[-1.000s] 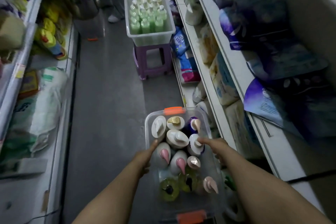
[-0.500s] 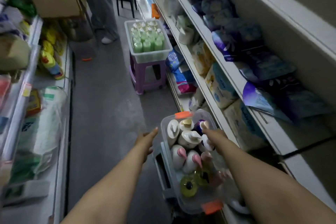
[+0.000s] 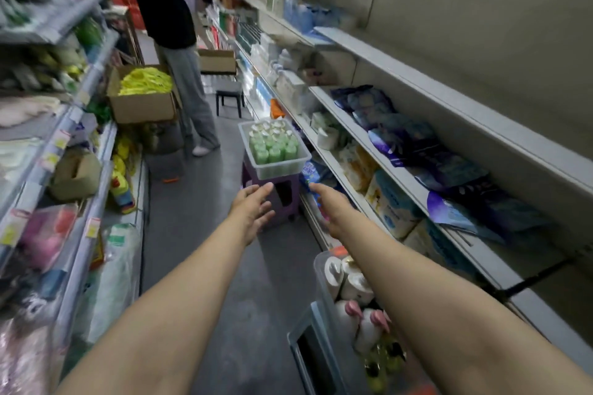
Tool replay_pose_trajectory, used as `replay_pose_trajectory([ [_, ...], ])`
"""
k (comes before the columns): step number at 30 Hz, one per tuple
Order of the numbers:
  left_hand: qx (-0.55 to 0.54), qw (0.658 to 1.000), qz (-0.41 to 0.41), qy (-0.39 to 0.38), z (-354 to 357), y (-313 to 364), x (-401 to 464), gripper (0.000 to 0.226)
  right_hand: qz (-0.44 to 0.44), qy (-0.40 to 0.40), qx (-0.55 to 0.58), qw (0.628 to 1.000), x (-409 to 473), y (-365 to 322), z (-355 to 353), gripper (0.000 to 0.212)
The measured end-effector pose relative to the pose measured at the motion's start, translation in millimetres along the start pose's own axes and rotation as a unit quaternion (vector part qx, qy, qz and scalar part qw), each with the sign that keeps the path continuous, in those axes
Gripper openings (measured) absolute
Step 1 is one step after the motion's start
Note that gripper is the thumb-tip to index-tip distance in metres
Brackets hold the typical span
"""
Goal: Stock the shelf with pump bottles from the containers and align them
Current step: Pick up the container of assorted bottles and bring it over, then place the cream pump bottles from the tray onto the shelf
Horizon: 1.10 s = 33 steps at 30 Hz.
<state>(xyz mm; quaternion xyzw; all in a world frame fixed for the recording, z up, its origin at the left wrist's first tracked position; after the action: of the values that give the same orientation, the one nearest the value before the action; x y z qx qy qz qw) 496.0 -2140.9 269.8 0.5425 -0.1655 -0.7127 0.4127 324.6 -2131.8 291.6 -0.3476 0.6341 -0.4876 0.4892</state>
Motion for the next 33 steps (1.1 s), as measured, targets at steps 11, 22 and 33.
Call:
replay_pose_trajectory([
  [11,0.033,0.999,0.033,-0.016,35.6,92.3,65.3,0.026,-0.025,-0.026,0.045,0.998,83.0,-58.4,31.9,0.054],
  [22,0.047,0.999,0.015,-0.005,64.0,158.1,159.4,0.040,-0.030,-0.012,0.042,0.999,199.2,-92.5,57.3,0.049],
  [33,0.083,0.995,-0.035,-0.042,57.5,261.5,314.5,0.036,0.008,0.039,0.072,0.997,323.9,-126.3,147.0,0.018],
])
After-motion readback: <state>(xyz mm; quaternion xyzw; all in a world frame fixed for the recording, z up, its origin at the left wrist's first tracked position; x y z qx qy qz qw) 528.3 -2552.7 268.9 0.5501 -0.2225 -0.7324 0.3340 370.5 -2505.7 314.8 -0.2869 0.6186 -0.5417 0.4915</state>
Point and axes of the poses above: each hand's wrist, its own x-axis towards the middle knuckle, its own z-axis out of the palm, y = z × x, the point moved 1 cm from there along x, towards the middle knuckle, and after that the axes turned 14 degrees about -z, right-handed, at the moved point
